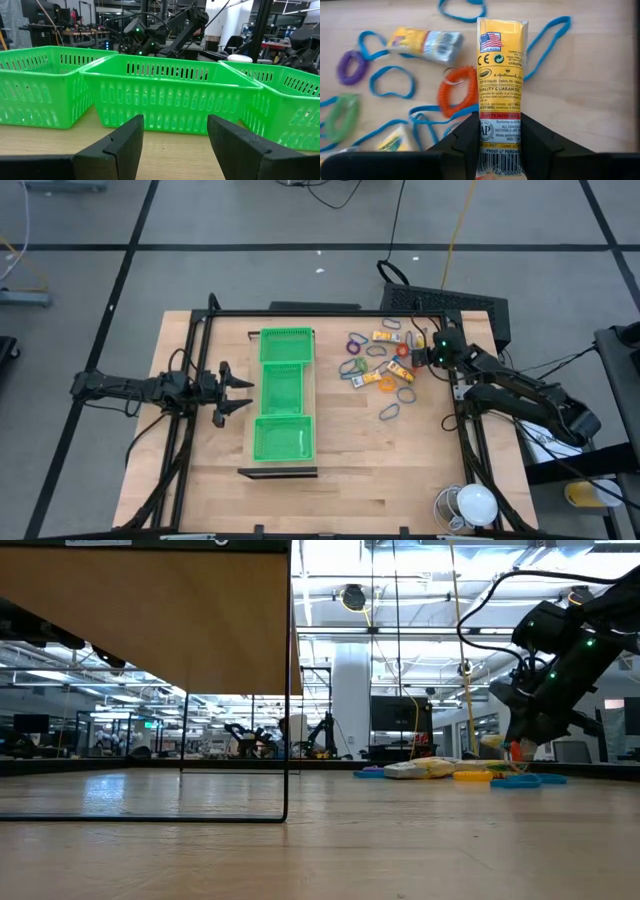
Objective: Pick & Place Office Desk Supplies
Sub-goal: Put the yellow crayon box into the top green bin on the shelf
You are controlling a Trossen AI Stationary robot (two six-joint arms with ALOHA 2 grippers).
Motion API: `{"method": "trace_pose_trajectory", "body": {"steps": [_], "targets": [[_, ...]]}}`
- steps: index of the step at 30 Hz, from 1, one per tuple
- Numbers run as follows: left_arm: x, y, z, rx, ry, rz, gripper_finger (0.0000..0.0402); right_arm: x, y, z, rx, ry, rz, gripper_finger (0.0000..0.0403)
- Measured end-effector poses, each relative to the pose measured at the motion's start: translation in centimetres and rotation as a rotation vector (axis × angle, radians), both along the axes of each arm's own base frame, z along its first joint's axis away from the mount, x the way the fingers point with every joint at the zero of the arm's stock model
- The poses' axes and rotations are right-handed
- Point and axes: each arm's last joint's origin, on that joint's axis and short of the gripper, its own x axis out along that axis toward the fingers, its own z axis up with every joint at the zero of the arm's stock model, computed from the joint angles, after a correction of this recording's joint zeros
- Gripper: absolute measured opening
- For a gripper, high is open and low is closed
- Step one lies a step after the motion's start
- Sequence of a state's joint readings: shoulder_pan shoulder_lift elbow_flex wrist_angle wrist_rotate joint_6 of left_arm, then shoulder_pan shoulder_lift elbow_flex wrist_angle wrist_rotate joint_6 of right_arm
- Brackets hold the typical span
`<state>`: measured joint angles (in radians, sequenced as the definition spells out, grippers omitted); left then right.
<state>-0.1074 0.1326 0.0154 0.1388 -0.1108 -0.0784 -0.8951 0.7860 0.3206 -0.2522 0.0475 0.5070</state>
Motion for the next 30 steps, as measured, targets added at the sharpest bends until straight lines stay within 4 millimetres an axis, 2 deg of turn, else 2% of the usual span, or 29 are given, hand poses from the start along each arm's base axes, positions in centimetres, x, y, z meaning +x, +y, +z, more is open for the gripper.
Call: {"method": "trace_pose_trajectory", "body": {"steps": [3,10,15,20,24,30], "targets": [[0.0,0.0,0.0,0.000,0.000,0.000,0.0230,0.3,0.0,0.2,0.007,-0.055,0.046,0.0102],[0.0,0.0,0.0,0.000,0.000,0.000,0.0230,1.3,-0.1,1.2,-0.027,-0.217,0.285,0.0104],[0.0,0.0,0.0,0.000,0.000,0.000,0.0230,1.1,0.0,0.9,-0.031,-0.165,0.310,0.0101],[0.0,0.0,0.0,0.000,0.000,0.000,0.0230,0.4,0.2,-0.3,-0.028,-0.038,0.201,0.0102],[0.0,0.0,0.0,0.000,0.000,0.000,0.0230,0.1,0.6,-1.8,-0.038,-0.047,0.200,0.0125],[0.0,0.0,0.0,0.000,0.000,0.000,0.0230,-0.5,0.8,-3.0,-0.066,0.007,0.102,0.0194]]}}
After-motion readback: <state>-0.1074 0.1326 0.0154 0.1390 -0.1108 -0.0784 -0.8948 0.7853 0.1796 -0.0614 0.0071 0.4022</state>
